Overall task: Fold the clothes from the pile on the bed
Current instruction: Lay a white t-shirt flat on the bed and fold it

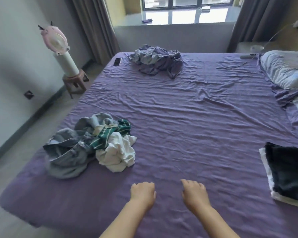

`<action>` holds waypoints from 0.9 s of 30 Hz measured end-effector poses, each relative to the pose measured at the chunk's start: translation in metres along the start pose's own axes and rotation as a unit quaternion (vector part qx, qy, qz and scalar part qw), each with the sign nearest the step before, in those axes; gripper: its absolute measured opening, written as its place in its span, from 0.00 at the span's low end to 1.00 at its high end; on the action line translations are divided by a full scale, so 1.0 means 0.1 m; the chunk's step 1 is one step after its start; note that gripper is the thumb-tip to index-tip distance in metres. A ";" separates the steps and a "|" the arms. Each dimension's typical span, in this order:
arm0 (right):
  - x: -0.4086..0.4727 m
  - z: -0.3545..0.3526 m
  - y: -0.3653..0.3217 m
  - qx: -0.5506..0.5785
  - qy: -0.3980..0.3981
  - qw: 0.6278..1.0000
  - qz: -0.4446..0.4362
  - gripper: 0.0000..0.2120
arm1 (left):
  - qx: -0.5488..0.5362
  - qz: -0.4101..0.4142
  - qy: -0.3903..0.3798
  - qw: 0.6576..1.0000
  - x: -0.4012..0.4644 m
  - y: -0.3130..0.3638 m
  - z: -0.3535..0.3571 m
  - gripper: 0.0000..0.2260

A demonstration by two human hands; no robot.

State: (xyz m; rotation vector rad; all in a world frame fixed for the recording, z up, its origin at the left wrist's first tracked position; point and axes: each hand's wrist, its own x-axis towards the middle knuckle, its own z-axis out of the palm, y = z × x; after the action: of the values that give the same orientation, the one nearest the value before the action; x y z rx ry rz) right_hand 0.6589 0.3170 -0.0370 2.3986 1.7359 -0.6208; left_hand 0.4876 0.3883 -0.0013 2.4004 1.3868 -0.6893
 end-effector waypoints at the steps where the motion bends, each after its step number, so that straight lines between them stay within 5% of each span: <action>1: -0.03 -0.05 -0.23 -0.003 0.001 1.000 -0.012 0.19 | 0.001 -0.006 0.005 1.000 -0.12 -0.22 -0.03 0.15; 11: 0.05 -0.61 -1.69 -0.036 0.029 0.992 -0.119 0.18 | -0.050 -0.090 0.057 0.993 -0.69 -1.71 -0.33 0.16; 19: 0.57 -0.87 -1.98 -0.012 0.036 0.980 -0.197 0.17 | -0.121 -0.139 0.096 0.978 -0.48 -2.08 -0.60 0.16; 27: 1.09 -0.75 -2.19 0.012 -0.031 0.985 -0.167 0.16 | -0.171 -0.141 0.074 0.972 -0.07 -2.32 -0.55 0.15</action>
State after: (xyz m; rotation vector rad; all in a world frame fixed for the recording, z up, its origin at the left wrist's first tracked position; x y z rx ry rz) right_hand 0.5025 0.5113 0.0203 2.0899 2.1329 -0.7479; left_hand 0.2979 0.5240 0.0478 2.0408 1.7675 -0.3018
